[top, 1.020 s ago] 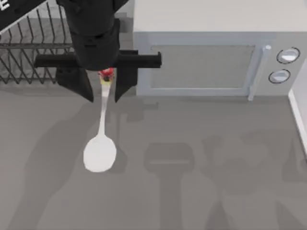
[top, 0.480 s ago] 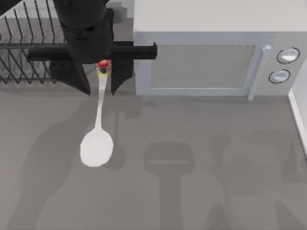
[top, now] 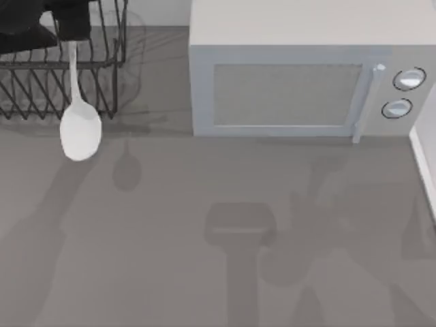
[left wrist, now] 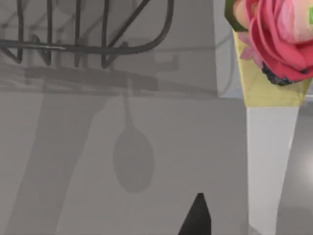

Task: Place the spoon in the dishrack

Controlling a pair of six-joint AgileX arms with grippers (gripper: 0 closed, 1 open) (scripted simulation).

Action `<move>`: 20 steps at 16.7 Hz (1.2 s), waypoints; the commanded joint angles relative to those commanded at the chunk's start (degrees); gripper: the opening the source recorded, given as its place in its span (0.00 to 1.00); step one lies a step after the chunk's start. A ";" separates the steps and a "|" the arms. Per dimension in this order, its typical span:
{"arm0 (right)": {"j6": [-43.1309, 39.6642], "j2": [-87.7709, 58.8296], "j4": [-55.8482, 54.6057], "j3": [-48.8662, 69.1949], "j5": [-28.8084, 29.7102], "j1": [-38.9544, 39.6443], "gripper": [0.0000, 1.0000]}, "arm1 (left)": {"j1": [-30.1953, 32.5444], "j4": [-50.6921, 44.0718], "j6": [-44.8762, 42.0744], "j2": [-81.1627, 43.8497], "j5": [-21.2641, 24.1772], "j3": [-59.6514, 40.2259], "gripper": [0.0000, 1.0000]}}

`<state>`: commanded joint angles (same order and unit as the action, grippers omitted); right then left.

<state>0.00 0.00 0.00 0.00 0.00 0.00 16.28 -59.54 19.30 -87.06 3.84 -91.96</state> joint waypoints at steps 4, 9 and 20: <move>0.00 0.00 0.00 0.00 0.00 0.00 1.00 | -10.89 20.47 -8.34 13.94 3.15 11.93 0.00; 0.00 0.00 0.00 0.00 0.00 0.00 1.00 | -22.48 40.63 -17.11 30.23 6.70 24.13 0.00; 0.00 0.00 0.00 0.00 0.00 0.00 1.00 | -26.16 48.45 -20.04 33.90 7.81 27.93 0.00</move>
<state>0.00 0.00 0.00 0.00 0.00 0.00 -9.88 -11.09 -0.74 -53.16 11.65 -64.03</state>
